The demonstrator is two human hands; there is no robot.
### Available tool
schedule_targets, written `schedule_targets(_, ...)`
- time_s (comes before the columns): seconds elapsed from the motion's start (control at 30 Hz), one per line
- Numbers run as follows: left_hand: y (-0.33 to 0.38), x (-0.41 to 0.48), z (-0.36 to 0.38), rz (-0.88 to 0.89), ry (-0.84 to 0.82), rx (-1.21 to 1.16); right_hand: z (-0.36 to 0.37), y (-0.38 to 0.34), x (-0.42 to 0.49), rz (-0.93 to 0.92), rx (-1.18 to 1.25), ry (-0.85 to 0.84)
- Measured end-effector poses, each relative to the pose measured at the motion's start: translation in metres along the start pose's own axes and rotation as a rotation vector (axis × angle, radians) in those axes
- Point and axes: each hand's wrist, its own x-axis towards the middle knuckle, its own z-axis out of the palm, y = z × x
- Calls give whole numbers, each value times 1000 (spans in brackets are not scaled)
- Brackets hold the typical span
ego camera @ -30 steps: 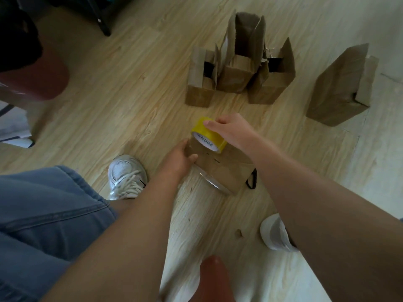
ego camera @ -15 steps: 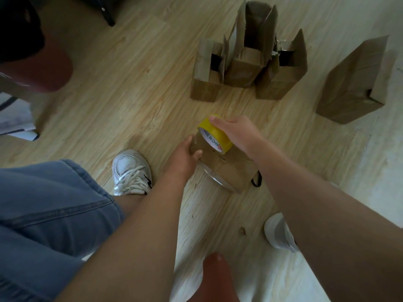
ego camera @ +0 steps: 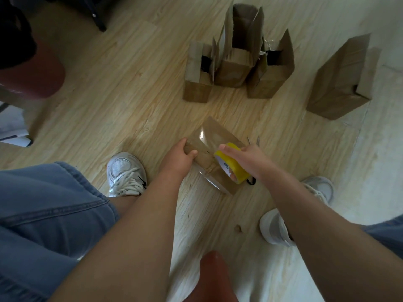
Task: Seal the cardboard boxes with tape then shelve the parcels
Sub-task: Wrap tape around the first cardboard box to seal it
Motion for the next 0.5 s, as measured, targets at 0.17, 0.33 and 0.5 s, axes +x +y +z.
schedule_targets(0.17,9,-5,0,100,79,256,1,6,-1,8,3,59)
schedule_targets(0.33,13,-20,18,441,222,627,1,1,2,18,-53,111)
schedule_targets(0.5,-5,-33,36,366,76,698,1,-5,6,19,-71,126)
